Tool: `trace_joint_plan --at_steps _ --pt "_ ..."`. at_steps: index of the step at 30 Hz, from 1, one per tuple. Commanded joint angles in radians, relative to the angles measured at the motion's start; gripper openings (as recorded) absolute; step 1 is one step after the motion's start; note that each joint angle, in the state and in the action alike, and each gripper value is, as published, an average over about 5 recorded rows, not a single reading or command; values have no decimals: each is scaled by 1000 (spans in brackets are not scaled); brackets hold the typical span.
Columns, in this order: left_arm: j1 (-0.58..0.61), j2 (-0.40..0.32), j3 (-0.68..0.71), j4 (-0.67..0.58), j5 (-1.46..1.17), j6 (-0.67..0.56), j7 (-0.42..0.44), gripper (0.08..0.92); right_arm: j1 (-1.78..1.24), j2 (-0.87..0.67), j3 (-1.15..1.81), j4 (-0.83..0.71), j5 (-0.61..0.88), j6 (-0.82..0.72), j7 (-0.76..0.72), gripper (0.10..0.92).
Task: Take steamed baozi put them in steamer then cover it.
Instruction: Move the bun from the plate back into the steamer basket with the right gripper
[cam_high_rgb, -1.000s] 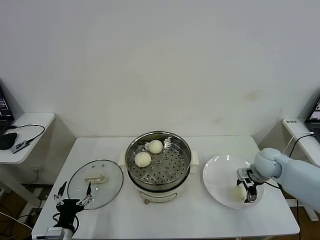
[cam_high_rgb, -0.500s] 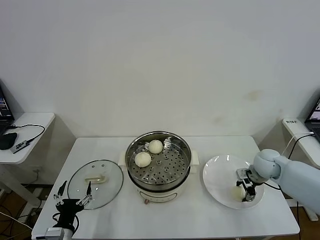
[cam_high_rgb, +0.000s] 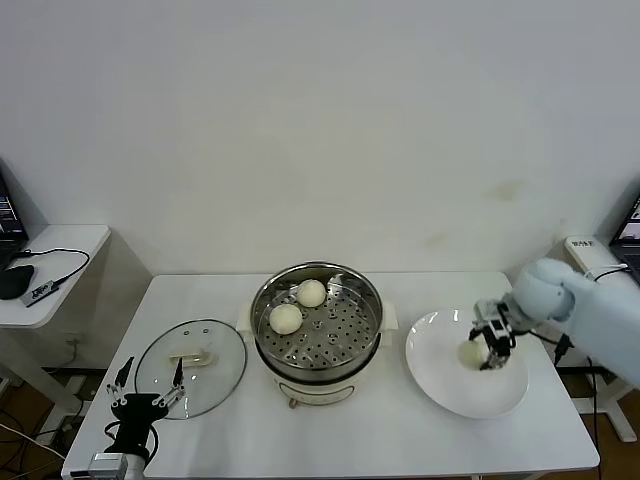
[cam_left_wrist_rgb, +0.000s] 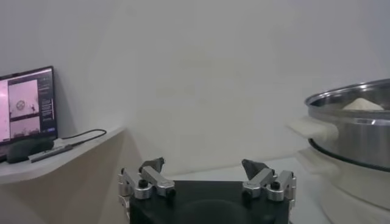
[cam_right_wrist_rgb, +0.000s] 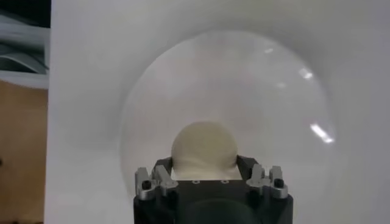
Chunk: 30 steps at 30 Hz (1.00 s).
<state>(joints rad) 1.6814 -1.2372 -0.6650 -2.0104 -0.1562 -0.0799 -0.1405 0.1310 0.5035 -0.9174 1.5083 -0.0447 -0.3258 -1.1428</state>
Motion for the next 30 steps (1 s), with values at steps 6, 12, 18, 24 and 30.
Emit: trace_joint_plan --at_steps 6,12,18,24,30 --pt "-8 5 2 2 -4 -1 -1 823 508 140 -228 -23 193 -11 -15 657" --pt "-13 5 5 4 -3 0 0 823 599 277 -283 -39 245 -20 -9 654" --pt "-15 5 -5 8 -4 0 0 823 597 410 -292 -70 297 -22 6 654" --pt "-16 -1 -17 12 -5 2 0 823 537 531 -310 -74 325 -8 26 659" --pt "-16 -7 -32 17 -7 1 0 823 471 614 -333 -68 307 61 46 661"
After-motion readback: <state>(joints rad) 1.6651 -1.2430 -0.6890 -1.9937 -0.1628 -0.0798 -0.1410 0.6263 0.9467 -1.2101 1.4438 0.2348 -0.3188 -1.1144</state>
